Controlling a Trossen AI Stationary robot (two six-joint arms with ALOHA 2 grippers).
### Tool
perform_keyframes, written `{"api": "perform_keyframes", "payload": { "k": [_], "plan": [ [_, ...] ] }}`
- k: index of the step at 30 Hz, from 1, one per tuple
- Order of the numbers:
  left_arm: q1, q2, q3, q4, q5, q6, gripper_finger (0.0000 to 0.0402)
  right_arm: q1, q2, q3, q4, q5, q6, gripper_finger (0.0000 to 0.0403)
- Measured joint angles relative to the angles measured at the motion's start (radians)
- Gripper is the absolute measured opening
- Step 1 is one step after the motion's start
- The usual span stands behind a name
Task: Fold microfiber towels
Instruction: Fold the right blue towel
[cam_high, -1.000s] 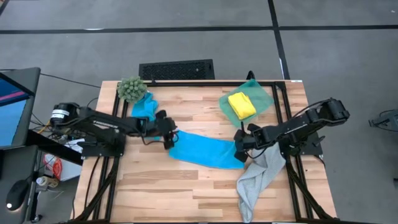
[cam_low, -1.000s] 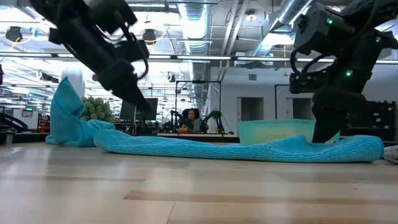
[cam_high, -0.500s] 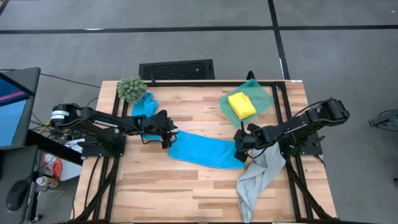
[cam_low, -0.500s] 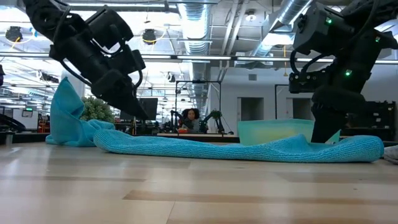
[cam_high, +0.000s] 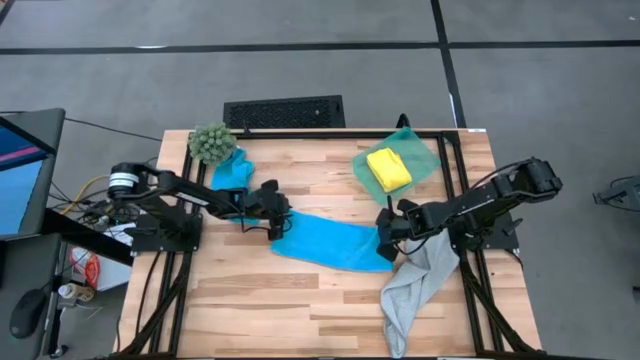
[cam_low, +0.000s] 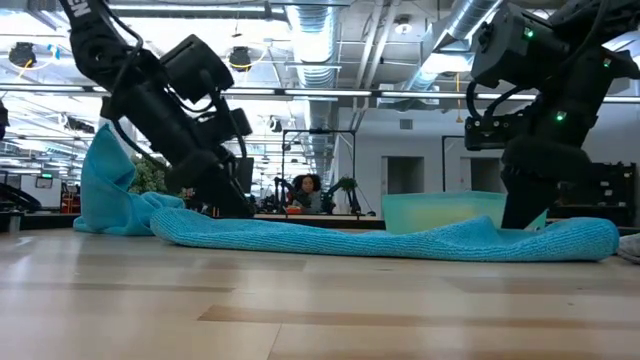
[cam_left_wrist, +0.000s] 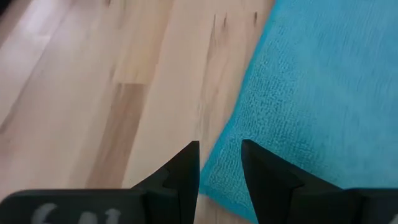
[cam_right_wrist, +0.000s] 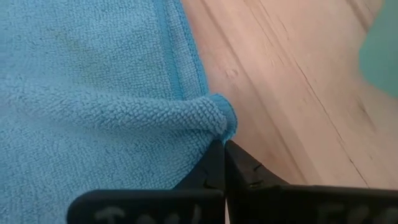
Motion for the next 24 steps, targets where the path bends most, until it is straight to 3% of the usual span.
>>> {"api": "perform_keyframes", "payload": {
  "k": [9, 17, 24],
  "plan": [
    [0.014, 0.033, -0.001, -0.024, 0.037, 0.013, 0.0105, 0.0, 0.0, 0.0, 0.001, -0.005, 0.0, 0.0011],
    [0.015, 0.031, 0.0, -0.06, 0.032, 0.004, 0.0012, 0.0, 0.0, 0.0, 0.001, -0.005, 0.0, 0.0011],
    [0.004, -0.031, 0.048, -0.203, 0.014, -0.064, 0.0001, 0.0, 0.0, 0.0, 0.0, -0.006, 0.0, 0.0011]
  ]
}}
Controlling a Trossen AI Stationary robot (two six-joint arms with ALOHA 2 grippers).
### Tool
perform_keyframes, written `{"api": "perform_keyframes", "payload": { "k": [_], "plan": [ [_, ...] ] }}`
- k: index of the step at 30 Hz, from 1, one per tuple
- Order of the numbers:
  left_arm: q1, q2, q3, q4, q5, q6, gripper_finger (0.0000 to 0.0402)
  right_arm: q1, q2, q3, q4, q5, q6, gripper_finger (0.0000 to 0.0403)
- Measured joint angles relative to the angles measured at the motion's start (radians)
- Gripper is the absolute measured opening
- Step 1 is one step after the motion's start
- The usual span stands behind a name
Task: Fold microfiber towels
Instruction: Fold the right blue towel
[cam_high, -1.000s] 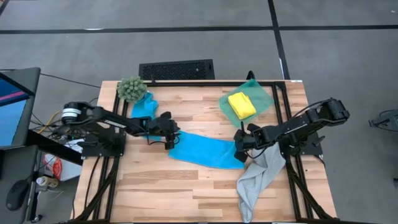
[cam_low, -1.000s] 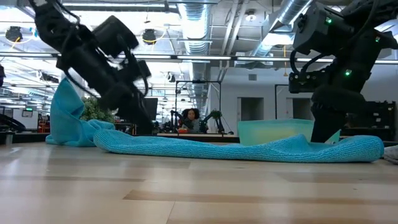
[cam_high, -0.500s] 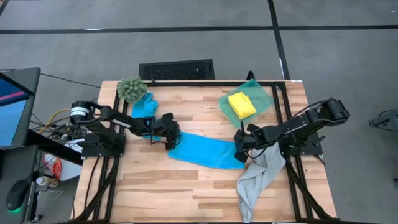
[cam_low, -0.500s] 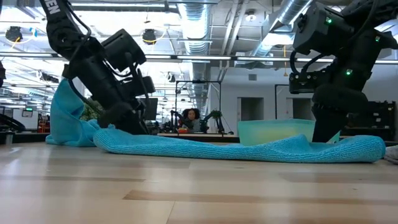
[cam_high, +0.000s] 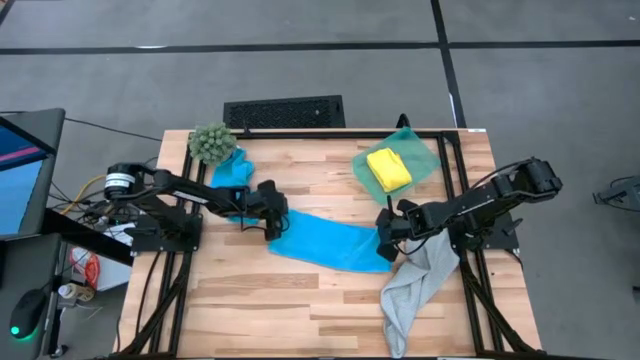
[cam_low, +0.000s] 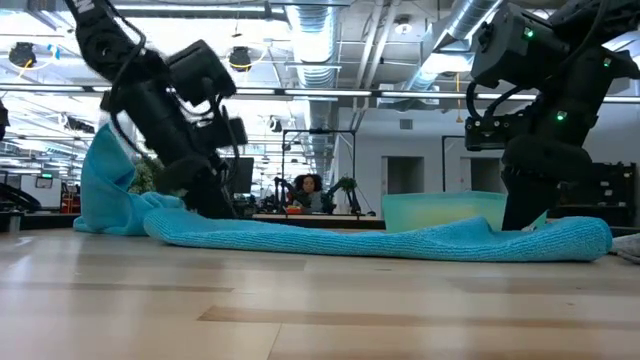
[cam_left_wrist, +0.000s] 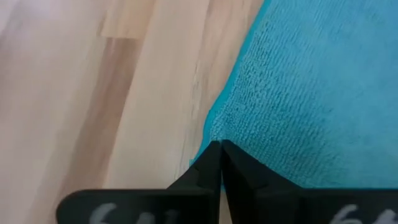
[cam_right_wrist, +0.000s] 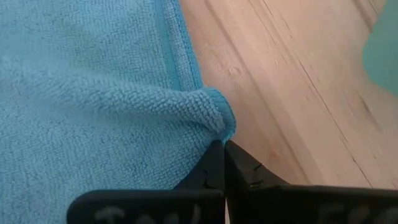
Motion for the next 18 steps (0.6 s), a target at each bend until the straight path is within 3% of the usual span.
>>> {"api": "perform_keyframes", "payload": {
  "k": [7, 12, 18],
  "plan": [
    [-0.065, -0.136, 0.098, -0.243, -0.092, -0.054, 0.0, 0.0, 0.0, 0.0, -0.004, 0.0, 0.0, 0.0011],
    [-0.111, -0.209, 0.101, -0.266, -0.097, -0.102, 0.0, 0.0, 0.0, 0.0, -0.005, 0.0, 0.0, 0.0011],
    [-0.13, -0.162, 0.1, -0.268, -0.099, -0.128, 0.0, 0.001, -0.027, -0.001, -0.01, 0.0, 0.0, 0.0011]
  ]
}}
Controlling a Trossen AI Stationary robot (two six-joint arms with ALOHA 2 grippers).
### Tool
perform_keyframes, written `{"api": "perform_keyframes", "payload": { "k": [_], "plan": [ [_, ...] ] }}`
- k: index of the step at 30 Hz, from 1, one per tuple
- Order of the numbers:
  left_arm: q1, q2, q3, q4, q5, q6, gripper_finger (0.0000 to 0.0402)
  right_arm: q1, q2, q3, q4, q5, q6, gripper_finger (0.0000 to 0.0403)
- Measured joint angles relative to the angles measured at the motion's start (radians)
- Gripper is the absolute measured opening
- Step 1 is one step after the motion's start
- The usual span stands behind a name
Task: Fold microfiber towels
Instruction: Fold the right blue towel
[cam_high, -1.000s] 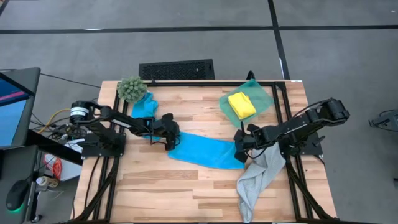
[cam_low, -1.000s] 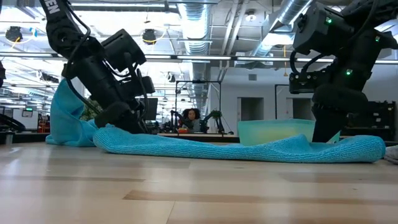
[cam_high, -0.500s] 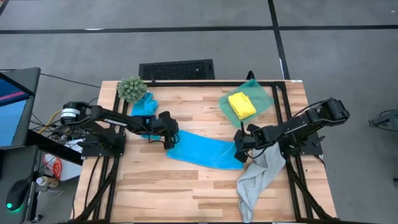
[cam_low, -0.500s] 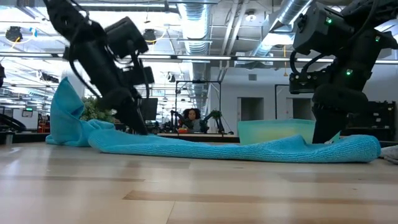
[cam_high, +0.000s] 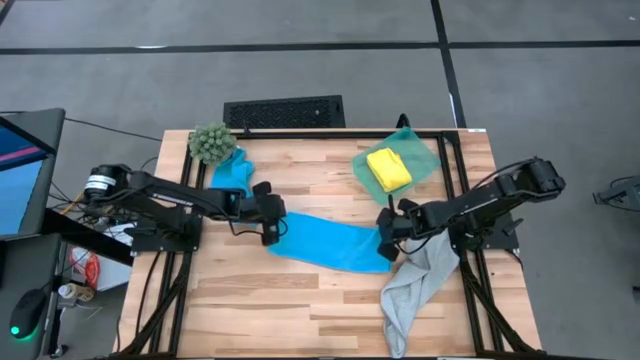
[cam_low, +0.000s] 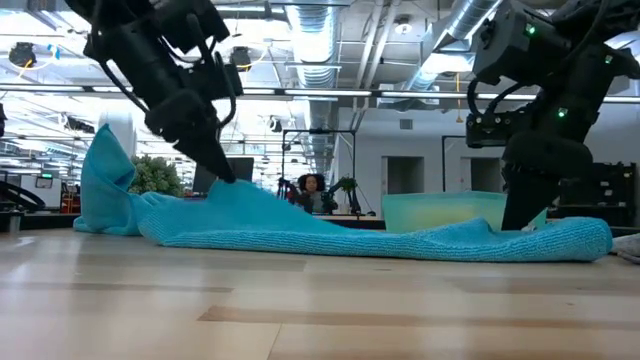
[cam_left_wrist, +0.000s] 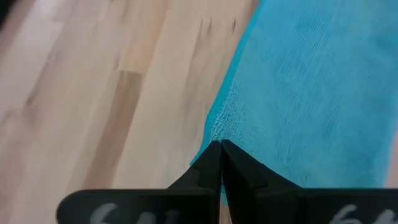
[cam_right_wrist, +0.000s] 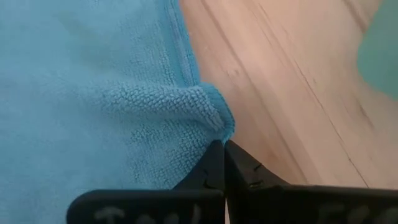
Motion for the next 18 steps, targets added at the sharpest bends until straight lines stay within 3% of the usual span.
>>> {"api": "perform_keyframes", "payload": {
  "k": [9, 18],
  "plan": [
    [0.0, 0.086, -0.001, 0.017, -0.054, -0.018, 0.0, 0.059, -0.121, 0.0, -0.053, 0.0, 0.086, 0.0011],
    [-0.038, -0.022, -0.001, -0.027, -0.075, -0.092, 0.0, 0.134, -0.113, 0.001, -0.08, 0.009, 0.161, 0.0011]
  ]
}}
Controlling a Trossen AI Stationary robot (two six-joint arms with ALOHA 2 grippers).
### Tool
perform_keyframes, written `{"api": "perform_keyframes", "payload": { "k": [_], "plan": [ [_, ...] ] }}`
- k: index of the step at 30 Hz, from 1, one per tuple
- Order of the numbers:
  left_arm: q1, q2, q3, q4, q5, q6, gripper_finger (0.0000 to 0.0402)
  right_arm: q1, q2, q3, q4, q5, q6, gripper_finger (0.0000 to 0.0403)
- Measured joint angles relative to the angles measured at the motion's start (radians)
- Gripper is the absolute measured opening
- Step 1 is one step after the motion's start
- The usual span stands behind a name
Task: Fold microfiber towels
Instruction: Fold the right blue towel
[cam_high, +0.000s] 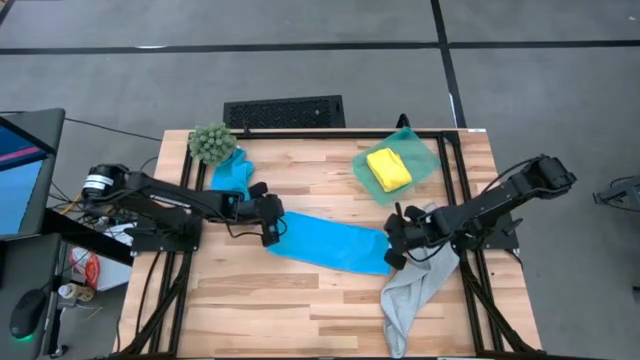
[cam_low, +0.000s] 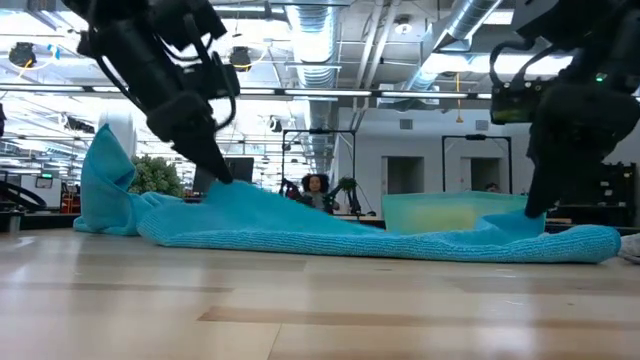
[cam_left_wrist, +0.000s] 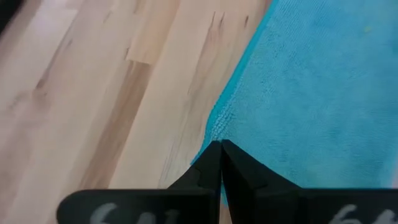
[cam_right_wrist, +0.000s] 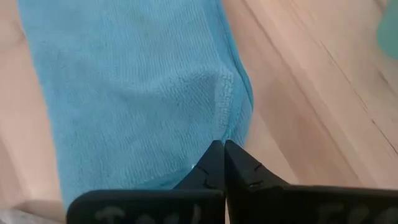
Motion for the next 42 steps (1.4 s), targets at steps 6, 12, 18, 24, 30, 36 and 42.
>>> {"api": "perform_keyframes", "payload": {
  "k": [6, 12, 18, 24, 30, 36, 42],
  "plan": [
    [-0.037, -0.032, 0.0, -0.081, -0.042, -0.055, 0.0, 0.002, 0.006, 0.0, 0.003, 0.022, 0.005, 0.0012],
    [-0.058, -0.032, 0.0, -0.084, -0.05, -0.068, 0.0, 0.002, 0.009, 0.0, 0.004, 0.027, 0.008, 0.0013],
    [-0.058, -0.032, 0.0, -0.089, -0.048, -0.07, 0.0, 0.002, 0.049, 0.001, 0.005, 0.027, 0.016, 0.0014],
    [-0.058, -0.032, 0.0, -0.089, -0.061, -0.084, 0.0021, -0.004, 0.077, 0.001, -0.003, 0.027, 0.033, 0.0052],
    [-0.058, -0.032, 0.001, -0.088, -0.059, -0.053, 0.009, -0.003, 0.029, 0.001, -0.033, 0.024, 0.04, 0.0108],
    [-0.058, -0.032, 0.059, -0.106, -0.008, -0.051, 0.0144, 0.01, -0.061, 0.001, -0.057, 0.019, 0.067, 0.0139],
    [-0.131, -0.027, 0.021, 0.19, 0.157, -0.031, 0.0137, 0.137, -0.107, 0.001, 0.096, 0.05, 0.07, 0.0141]
  ]
}}
